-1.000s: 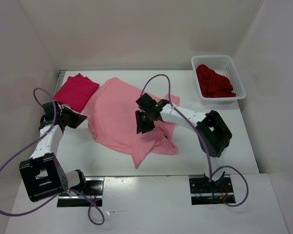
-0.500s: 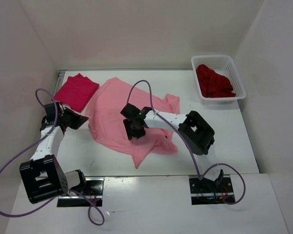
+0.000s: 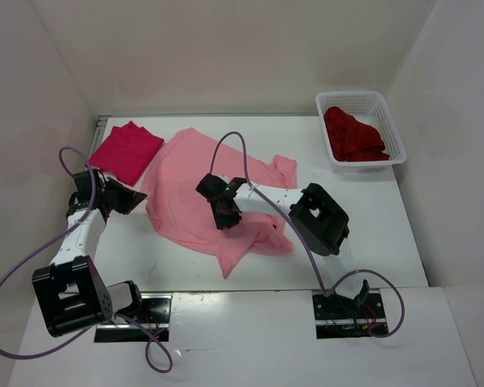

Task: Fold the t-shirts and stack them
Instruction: Flatten out the tshirt

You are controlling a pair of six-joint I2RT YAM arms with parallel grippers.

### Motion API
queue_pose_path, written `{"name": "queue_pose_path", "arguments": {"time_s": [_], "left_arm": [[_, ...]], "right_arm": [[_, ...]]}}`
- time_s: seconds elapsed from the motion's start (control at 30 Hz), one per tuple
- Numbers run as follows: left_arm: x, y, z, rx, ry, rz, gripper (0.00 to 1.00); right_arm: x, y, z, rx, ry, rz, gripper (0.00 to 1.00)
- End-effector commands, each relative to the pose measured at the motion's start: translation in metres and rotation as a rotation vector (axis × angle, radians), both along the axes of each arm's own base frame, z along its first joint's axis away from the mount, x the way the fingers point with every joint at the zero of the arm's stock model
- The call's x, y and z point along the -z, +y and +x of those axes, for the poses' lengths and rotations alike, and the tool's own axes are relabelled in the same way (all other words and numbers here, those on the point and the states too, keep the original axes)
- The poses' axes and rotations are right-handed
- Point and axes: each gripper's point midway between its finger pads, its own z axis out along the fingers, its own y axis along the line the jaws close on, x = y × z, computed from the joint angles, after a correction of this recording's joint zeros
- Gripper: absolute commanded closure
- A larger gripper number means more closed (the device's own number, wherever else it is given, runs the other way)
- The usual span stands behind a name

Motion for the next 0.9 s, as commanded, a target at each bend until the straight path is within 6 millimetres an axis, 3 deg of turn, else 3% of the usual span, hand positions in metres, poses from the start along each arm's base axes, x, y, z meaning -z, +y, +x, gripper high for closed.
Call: {"name": "queue_pose_path", "arguments": {"time_s": [0.0, 0.07, 0.2, 0.37, 0.5, 0.6, 0.63, 0.73, 0.87], "left_arm": [[-0.010, -0.001, 0.006, 0.013, -0.056, 0.004, 1.00], [-0.011, -0.003, 0.006, 0.020, -0.058, -0.002, 1.00], [-0.007, -0.005, 0.005, 0.027, -0.052, -0.012, 1.00], [-0.004, -0.006, 0.006, 0.035, -0.056, -0.019, 1.00], [-0.003, -0.005, 0.008, 0.035, -0.056, -0.019, 1.00], [0.000, -0.008, 0.005, 0.042, -0.050, -0.028, 1.00], [0.000, -0.008, 0.005, 0.042, -0.050, -0.028, 1.00], [0.000, -0.008, 0.005, 0.042, -0.050, -0.028, 1.00], [-0.003, -0.010, 0.007, 0.051, -0.058, -0.025, 1.00]], "right_arm": [[-0.005, -0.001, 0.003, 0.015, -0.026, -0.041, 0.68], [-0.008, 0.004, -0.001, 0.011, -0.018, -0.031, 0.71], [-0.021, 0.011, -0.009, 0.012, -0.005, 0.016, 0.53], [-0.022, 0.013, -0.020, 0.000, 0.028, 0.030, 0.53], [-0.013, 0.010, -0.024, 0.006, 0.054, 0.012, 0.61], [-0.016, 0.011, -0.023, 0.028, 0.051, 0.013, 0.61], [-0.020, 0.011, -0.021, 0.031, 0.038, 0.018, 0.69], [-0.024, 0.007, -0.019, 0.047, 0.022, 0.008, 0.82], [-0.057, 0.004, -0.016, 0.076, -0.024, 0.045, 0.95]]}}
